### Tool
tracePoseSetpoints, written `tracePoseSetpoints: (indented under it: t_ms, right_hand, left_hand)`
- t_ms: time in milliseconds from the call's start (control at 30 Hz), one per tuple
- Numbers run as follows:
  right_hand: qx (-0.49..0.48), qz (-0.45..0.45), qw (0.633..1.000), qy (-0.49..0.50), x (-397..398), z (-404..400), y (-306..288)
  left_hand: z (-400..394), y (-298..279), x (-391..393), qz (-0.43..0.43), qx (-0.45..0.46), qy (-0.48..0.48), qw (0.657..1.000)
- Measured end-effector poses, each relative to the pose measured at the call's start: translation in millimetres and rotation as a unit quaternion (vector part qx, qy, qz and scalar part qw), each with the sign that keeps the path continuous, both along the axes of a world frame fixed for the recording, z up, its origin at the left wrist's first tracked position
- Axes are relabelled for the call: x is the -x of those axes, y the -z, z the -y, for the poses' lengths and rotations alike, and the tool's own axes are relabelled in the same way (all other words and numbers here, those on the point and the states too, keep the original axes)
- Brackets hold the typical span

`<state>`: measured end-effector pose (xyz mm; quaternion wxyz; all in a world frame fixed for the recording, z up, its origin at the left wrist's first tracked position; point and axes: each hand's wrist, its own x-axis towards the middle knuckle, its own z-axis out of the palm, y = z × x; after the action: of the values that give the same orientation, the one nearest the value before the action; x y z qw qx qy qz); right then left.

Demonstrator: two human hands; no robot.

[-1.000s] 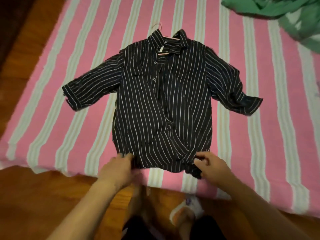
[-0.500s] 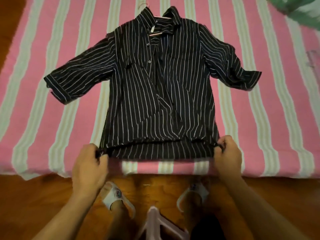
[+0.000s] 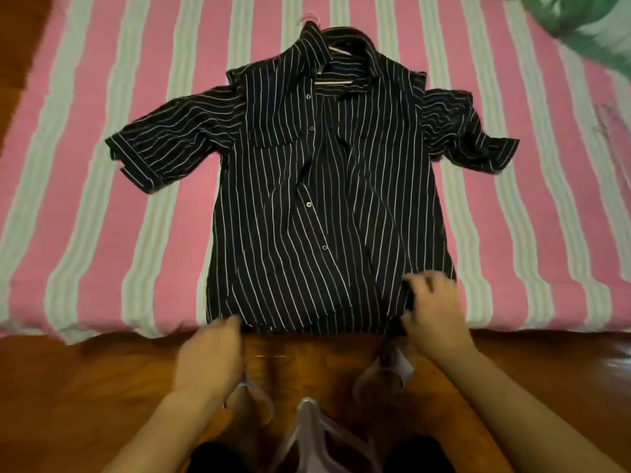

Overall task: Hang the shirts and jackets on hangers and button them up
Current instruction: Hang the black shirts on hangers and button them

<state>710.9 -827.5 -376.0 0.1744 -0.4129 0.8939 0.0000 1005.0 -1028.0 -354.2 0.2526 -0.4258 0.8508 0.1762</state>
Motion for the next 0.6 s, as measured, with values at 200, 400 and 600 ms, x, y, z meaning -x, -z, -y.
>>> tracePoseSetpoints:
  t_ms: [200, 400, 600]
  right_hand:
    - [-0.036, 0.04, 0.991, -0.123, 9, 21, 10]
    - [0.187, 0.206, 0.938, 0.208, 26, 11, -26]
    - [0.23, 0.338, 0.868, 0.281, 2, -8, -37]
  left_hand:
    - [-47, 23, 98, -0.151, -0.006, 0.082, 0.985]
    - [-50, 38, 114, -0.226, 0.001, 0.116, 0.967]
    - [-63, 0, 88, -0.202, -0.145, 0.209, 0.946]
